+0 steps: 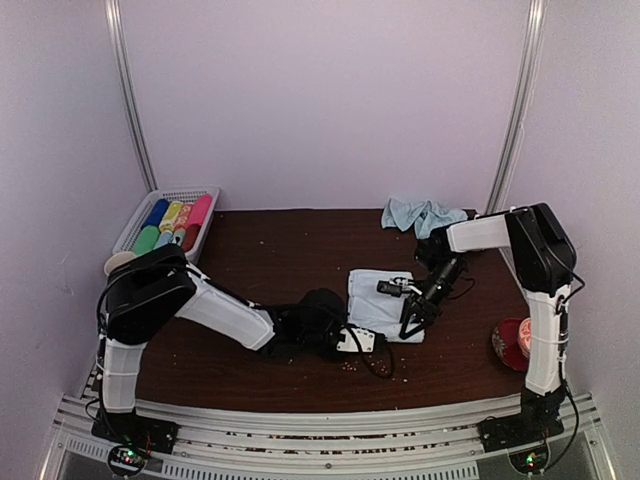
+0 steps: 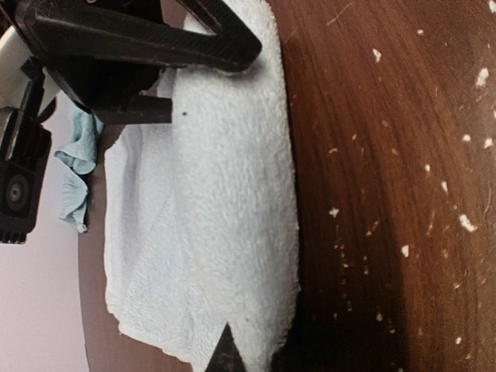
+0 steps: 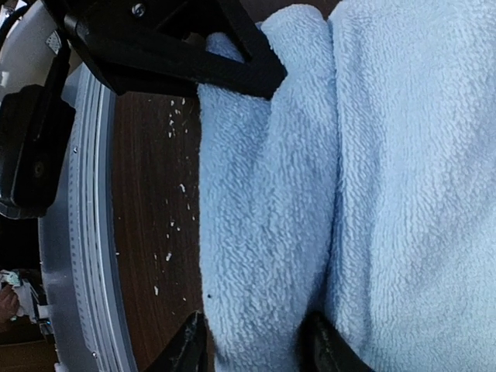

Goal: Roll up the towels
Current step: Roll the towel at the center of the board.

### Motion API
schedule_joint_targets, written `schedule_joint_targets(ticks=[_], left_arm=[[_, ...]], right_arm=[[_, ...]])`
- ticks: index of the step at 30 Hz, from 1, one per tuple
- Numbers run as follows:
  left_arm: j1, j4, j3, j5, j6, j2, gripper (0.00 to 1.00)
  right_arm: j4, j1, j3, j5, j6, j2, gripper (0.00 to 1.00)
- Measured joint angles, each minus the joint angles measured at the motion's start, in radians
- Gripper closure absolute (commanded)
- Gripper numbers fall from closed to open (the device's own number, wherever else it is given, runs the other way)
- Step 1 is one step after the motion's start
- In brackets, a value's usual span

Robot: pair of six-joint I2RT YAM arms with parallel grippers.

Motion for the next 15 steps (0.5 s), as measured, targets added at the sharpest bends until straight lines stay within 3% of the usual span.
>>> schedule_joint_targets(ticks=[4, 10, 15], left_arm=[[0.018, -0.141, 0.080, 0.072, -0.068, 0.000, 1.00], [0.056, -0.348, 0.197, 0.191, -0.174, 0.005, 1.00], [0.080, -0.483, 0.301, 0.288, -0.259, 0.040, 1.00]], right_arm=[[0.069, 0.001, -0.051, 0.099, 0.013, -0.104, 0.46], [0.299, 0.001, -0.259, 0.222, 0.011, -0.418, 0.27], [0.539, 0.001, -0.510, 0.273, -0.061, -0.623, 0.26]])
